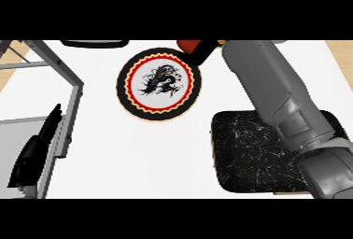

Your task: Pick the bell pepper from the tray and place it in the plate

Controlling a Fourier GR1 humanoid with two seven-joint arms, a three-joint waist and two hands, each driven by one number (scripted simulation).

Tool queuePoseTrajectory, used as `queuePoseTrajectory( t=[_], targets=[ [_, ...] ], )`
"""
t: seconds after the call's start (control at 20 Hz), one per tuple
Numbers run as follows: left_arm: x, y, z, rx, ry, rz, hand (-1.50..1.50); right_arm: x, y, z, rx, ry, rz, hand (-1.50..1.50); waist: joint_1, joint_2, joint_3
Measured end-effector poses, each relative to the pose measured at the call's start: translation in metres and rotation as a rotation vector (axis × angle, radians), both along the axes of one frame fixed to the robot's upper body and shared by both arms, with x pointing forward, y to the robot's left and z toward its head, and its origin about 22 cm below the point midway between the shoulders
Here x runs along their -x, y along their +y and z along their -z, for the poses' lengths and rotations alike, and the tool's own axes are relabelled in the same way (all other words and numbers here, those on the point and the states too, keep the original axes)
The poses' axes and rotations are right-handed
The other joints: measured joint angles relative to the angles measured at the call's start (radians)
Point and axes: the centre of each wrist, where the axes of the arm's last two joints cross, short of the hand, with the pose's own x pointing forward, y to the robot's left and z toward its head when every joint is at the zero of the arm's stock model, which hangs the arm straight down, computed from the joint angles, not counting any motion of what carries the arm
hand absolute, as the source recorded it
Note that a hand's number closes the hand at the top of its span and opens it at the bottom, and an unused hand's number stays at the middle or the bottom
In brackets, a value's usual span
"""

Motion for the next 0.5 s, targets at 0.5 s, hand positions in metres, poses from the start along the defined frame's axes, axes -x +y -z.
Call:
queuePoseTrajectory(
  t=[0.5],
  targets=[
    [-0.006,-0.007,-0.003,-0.007,-0.013,0.029,0.00,0.013,0.050,0.040,0.134,0.101,-0.009,1.50,0.032,0.008,-0.001]
  ],
)
